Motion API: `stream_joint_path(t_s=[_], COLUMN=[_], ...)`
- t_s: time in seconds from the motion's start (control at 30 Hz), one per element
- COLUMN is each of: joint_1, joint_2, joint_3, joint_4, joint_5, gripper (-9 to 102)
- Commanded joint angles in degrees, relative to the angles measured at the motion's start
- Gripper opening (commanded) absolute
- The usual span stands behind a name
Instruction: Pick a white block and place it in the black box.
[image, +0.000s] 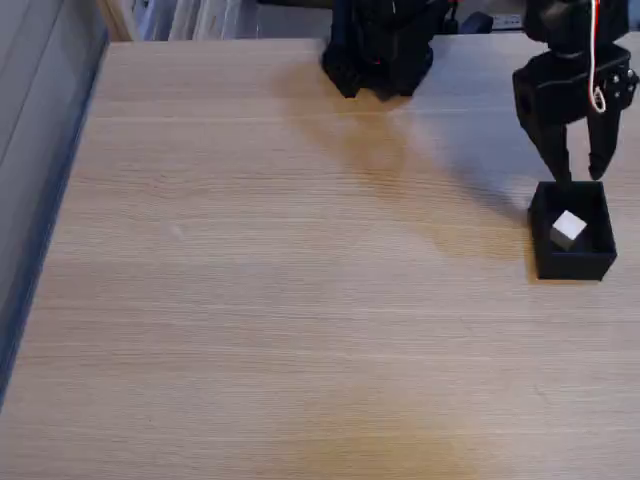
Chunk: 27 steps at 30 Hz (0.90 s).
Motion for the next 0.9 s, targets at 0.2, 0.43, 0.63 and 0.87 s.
stream_joint_path(t_s=[0.2,0.43,0.63,0.87], joint_1=[14.41,23.55,28.83,31.55], joint_2=[24.43,47.55,62.31,75.15], joint_3=[25.66,50.89,64.60,73.21], joint_4=[-5.27,-5.36,1.14,6.86], joint_5=[-14.77,-22.24,-25.14,-23.12], gripper=[0,0,0,0])
